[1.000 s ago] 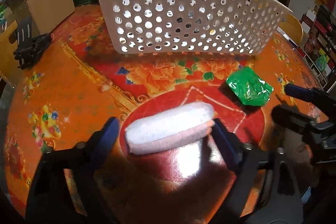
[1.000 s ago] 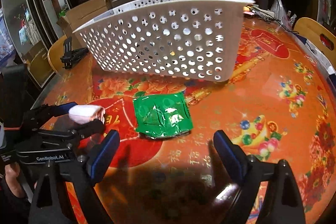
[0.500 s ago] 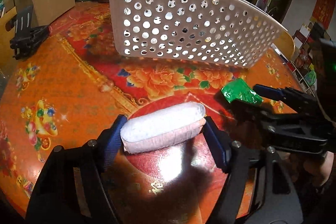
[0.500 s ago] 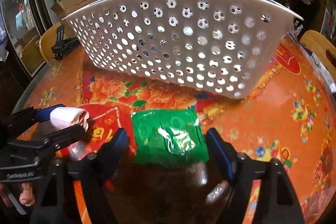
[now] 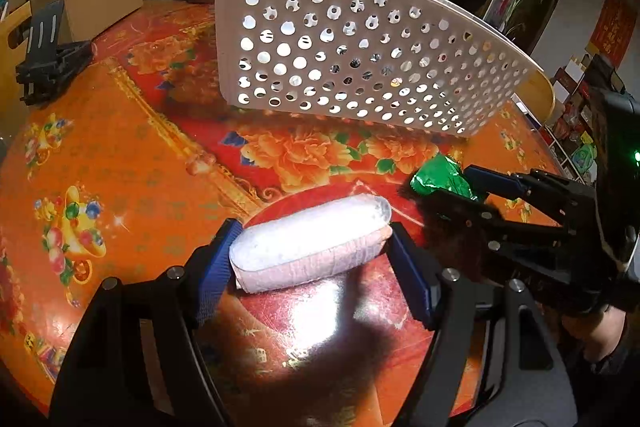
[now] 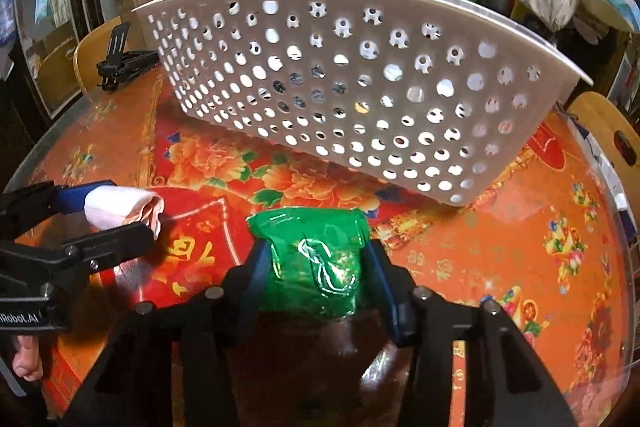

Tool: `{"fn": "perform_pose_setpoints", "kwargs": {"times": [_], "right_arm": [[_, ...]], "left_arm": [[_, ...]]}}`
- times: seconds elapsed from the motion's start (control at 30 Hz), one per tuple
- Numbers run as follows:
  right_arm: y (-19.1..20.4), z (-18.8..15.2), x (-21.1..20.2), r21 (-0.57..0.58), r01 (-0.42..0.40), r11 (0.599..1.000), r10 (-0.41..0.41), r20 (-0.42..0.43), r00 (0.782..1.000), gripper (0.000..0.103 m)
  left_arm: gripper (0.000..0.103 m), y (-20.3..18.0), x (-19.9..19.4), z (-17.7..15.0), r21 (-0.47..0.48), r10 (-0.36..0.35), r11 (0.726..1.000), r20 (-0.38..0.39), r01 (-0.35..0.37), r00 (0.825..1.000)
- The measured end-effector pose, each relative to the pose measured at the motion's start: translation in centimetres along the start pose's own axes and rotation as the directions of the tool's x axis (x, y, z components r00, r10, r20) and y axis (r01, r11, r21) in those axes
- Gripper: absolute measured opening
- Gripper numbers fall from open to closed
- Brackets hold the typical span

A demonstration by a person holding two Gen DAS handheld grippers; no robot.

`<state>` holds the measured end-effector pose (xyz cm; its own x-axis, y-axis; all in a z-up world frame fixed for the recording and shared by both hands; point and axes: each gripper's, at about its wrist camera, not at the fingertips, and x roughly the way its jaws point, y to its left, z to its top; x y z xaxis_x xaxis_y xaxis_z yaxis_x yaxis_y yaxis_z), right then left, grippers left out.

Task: Organize soft objects
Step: 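Grasp the pink roll with the left tool while the right tool grasps the green packet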

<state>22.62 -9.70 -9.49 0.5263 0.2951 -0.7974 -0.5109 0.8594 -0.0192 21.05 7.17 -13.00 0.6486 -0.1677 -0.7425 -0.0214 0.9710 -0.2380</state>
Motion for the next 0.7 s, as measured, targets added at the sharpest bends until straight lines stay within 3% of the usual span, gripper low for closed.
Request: {"fn": "perform_pose_setpoints", "kwargs": {"times": [0.5,0.53,0.6,0.7], "right_arm": [[-2.0,-1.7,-2.4,0.068,-0.064,0.996,0.06,0.057,0.997,0.039],[-2.2,-1.9,-2.6,0.071,-0.067,0.995,0.063,0.061,0.996,0.023],[-2.5,-2.1,-3.1,0.079,-0.075,0.994,0.07,0.073,0.995,0.009],[-3.0,-2.5,-3.1,0.085,-0.089,0.992,0.084,0.058,0.995,0.006]], "left_arm": [[0.071,0.3,0.0,0.0,-0.01,-0.013,1.0,0.003,0.013,1.0],[0.071,0.3,0.0,0.0,-0.012,-0.014,1.0,0.004,0.015,1.0],[0.071,0.4,-0.1,0.1,-0.018,-0.019,1.0,0.007,0.02,1.0],[0.071,0.4,-0.1,0.1,-0.017,-0.018,1.0,0.006,0.018,1.0]]}}
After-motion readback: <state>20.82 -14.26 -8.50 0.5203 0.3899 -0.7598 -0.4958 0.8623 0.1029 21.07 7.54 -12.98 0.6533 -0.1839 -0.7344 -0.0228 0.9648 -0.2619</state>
